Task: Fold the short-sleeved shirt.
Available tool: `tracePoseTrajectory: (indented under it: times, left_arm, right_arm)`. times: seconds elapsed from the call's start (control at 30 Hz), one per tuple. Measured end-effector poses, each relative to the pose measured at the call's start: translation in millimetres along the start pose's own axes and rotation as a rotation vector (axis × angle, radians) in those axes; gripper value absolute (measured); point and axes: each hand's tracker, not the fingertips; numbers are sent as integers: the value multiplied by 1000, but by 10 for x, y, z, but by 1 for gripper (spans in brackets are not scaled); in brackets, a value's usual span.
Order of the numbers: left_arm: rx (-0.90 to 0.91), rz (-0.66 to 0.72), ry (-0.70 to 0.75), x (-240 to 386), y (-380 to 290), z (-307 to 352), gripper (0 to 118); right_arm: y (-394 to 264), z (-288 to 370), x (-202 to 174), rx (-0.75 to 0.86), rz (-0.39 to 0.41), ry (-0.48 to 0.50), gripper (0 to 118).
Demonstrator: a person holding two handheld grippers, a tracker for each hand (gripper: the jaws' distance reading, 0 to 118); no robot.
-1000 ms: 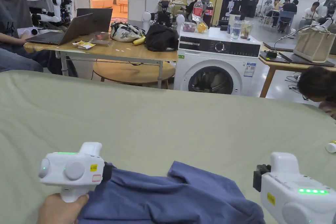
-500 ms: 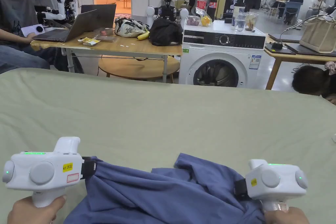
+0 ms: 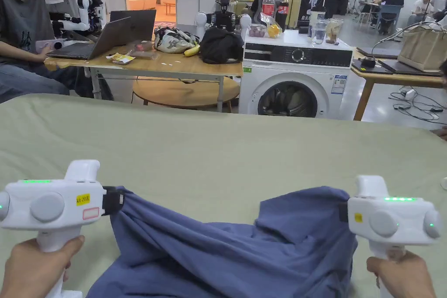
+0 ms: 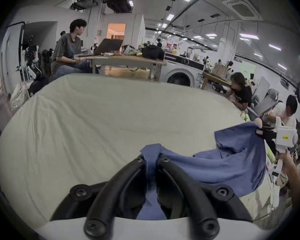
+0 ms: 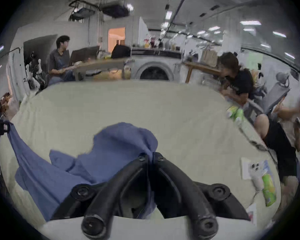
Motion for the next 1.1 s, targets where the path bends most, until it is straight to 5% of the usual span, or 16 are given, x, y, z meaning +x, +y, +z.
tracePoseTrajectory:
  times: [0.3, 1.1]
  left_arm:
    - [120, 32, 26, -112, 689, 402, 3]
    - [328, -49, 131, -39, 3079, 1018, 3]
  right_arm:
    - [590, 440, 255, 115, -7, -41, 1]
    - [3074, 1000, -206, 414, 41, -104, 1]
